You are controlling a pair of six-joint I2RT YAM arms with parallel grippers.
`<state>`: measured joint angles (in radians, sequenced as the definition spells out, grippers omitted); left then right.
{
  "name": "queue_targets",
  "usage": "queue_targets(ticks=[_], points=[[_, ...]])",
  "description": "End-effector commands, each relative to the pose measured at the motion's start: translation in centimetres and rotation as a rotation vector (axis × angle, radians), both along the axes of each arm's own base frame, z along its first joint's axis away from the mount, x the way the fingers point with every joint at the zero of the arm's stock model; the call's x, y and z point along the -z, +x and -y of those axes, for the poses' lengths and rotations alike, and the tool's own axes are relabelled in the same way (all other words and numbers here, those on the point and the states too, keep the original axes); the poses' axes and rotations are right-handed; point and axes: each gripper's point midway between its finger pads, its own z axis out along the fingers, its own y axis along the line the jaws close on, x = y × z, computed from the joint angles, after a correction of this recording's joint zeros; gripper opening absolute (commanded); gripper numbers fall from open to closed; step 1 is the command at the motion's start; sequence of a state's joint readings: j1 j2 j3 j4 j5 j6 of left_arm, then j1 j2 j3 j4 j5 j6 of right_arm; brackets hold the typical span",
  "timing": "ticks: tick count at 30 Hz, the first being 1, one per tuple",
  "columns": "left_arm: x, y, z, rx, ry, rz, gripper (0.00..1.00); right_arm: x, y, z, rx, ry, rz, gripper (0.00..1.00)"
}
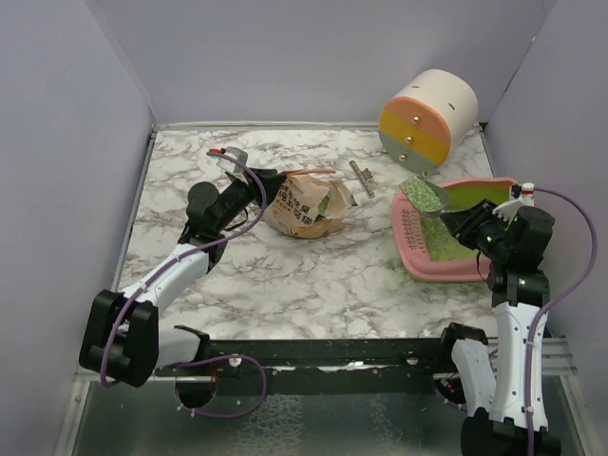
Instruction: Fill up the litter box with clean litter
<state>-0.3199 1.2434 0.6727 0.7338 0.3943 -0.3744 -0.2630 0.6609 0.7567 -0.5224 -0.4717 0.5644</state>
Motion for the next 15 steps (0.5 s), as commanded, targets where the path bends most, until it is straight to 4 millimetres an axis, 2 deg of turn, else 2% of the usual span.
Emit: queue_targets(ticks=[1,6,12,15], points=[[-1.0,0.5,-0.1,-0.009,-0.026,0.019,0.34,-2.0,-0.8,3.1,0.164,-0.110,0.001,0.01],[-0.8,0.5,0.1,0.004,-0.036,0.005,0.34,-2.9,-2.1,5.2,0.247,-0.230,-0.043,0.01],[-0.7,0.6,0.1,0.001,-0.043,-0.001,0.34,-2.4,-3.5,7.4,0.343,-0.320,-0.116,0.01],[-0.4,0.7,0.2,0.004,-0.043,-0.007,0.33,-2.8,-3.9,8.2,0.372,-0.358,-0.127,0.01]])
